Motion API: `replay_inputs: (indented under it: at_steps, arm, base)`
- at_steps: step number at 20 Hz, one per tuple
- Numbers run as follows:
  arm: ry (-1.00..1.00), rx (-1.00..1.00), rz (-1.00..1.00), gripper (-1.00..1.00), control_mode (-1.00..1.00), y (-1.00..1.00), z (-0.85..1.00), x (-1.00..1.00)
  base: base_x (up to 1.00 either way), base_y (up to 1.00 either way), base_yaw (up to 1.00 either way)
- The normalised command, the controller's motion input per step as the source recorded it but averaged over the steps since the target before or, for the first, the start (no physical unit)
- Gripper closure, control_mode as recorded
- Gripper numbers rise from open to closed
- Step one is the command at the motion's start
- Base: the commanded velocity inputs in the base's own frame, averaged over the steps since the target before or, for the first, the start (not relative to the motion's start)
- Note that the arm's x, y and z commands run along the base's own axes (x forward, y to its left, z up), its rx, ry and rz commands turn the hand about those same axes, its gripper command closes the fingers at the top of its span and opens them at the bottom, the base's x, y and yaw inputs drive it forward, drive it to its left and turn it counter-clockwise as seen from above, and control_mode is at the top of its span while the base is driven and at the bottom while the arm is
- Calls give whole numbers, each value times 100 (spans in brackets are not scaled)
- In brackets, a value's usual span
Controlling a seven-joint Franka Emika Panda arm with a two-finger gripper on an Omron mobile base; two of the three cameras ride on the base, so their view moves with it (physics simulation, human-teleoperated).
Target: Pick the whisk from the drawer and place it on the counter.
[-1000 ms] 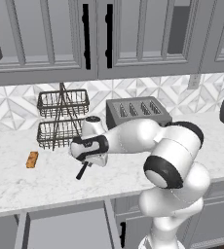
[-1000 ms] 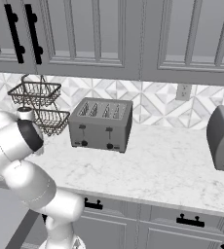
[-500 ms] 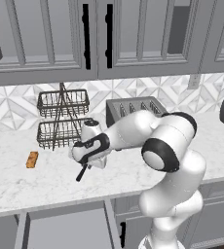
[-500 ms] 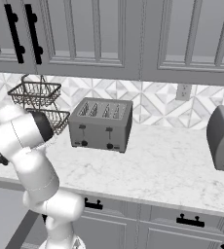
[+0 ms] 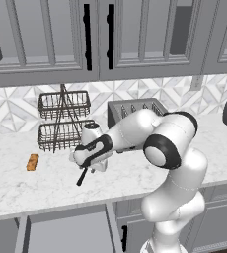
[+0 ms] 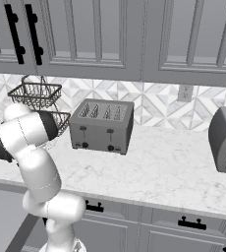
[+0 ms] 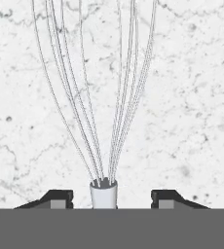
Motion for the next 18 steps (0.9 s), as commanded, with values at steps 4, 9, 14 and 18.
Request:
replay_inputs:
  at_steps: [4,9,14,18]
  arm:
    - [-3,0,0,-100,-100,0,6,0]
    - [-9,-1,0,-100,-100,-15,64,-29]
    - [-4,-3,4,-100,-100,-63,65,-60]
    - [0,0,7,-100,-100,-100,63,-48]
  base:
    - [0,0,0]
    - [0,0,0]
    - [0,0,0]
    - [0,0,0]
